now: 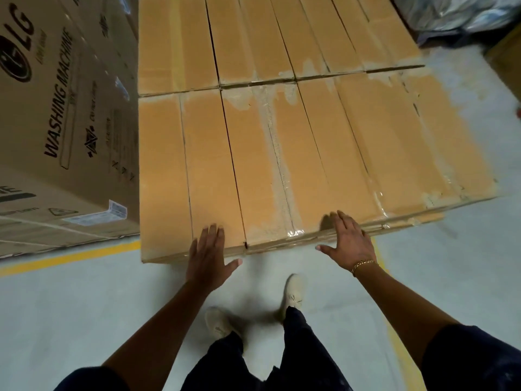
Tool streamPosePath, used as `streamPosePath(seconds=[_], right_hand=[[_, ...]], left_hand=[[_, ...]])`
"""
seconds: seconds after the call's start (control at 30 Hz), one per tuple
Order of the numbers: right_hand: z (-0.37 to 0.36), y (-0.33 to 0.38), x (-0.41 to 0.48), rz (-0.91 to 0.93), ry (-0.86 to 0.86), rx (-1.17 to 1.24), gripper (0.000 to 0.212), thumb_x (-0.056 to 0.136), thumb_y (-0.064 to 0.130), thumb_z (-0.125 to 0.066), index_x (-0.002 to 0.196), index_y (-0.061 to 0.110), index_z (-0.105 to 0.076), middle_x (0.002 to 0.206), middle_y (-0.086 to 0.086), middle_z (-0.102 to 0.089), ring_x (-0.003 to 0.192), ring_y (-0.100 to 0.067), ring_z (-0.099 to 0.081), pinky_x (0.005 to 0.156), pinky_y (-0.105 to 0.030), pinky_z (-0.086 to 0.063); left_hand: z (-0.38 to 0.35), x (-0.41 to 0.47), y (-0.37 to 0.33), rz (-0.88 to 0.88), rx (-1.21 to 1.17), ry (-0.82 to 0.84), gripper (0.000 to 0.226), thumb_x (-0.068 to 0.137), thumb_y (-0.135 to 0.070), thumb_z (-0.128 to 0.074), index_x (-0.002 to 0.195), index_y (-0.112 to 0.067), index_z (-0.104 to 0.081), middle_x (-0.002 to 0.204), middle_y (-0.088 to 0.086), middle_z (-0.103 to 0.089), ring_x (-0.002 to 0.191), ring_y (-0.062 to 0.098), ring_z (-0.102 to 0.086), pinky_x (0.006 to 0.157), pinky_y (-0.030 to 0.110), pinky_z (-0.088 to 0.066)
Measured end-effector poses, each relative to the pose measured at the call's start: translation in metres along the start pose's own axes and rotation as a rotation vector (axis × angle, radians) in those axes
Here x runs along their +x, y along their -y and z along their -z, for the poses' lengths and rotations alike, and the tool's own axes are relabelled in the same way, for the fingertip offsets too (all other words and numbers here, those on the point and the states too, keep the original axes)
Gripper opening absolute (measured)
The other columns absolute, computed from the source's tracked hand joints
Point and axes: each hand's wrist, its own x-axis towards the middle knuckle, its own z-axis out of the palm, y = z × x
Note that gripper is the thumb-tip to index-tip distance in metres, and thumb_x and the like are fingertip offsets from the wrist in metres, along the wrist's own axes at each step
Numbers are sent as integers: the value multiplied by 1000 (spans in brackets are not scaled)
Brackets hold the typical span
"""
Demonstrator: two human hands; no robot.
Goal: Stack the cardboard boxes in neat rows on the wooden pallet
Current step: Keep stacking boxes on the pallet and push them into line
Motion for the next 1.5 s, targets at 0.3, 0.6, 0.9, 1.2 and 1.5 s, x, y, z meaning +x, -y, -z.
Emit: streamPosePath(seconds=[0.3, 0.6, 0.9, 1.2, 1.5], right_hand=[[-7, -73, 65, 119, -50, -76, 93, 81, 70, -65, 153, 22, -31, 164, 0, -24, 148, -27, -23, 109, -53, -36], [-14, -80, 78, 139, -195, -69, 71, 75, 68, -72, 128, 24, -52, 144, 1, -45, 126, -27, -40, 86, -48, -42], [-6, -83, 81, 173, -141, -78, 80, 74, 73, -70, 133, 24, -51, 147, 1, -44, 128, -27, -42, 89, -49, -45], [28, -139, 67, 101, -88, -117, 104, 78, 77, -63, 158, 22, -25, 163, -1, -27, 147, -26, -25, 111, -50, -35], [52, -217, 104, 137, -9, -124, 112, 78, 77, -62, 162, 23, -11, 170, 4, -5, 156, -23, -7, 120, -49, -21]], left_hand=[[-25, 28, -63, 142, -39, -122, 101, 88, -45, -75, 163, -5, -20, 169, 16, -21, 155, 36, -21, 121, 54, -30], [-22, 32, -73, 216, -66, -138, 87, 83, -33, -84, 154, -4, -42, 164, 11, -35, 146, 37, -41, 101, 57, -54], [-27, 33, -70, 188, -10, -166, 95, 82, -41, -84, 154, 0, -39, 163, 17, -35, 148, 41, -36, 109, 58, -46], [-39, 54, -137, -2, 2, -127, 106, 81, -71, -59, 157, -1, -34, 163, 20, -33, 149, 41, -34, 117, 59, -34], [-54, 105, -253, -87, 20, -44, 116, 77, -69, -74, 159, 0, -28, 166, 20, -26, 152, 39, -29, 122, 52, -26]])
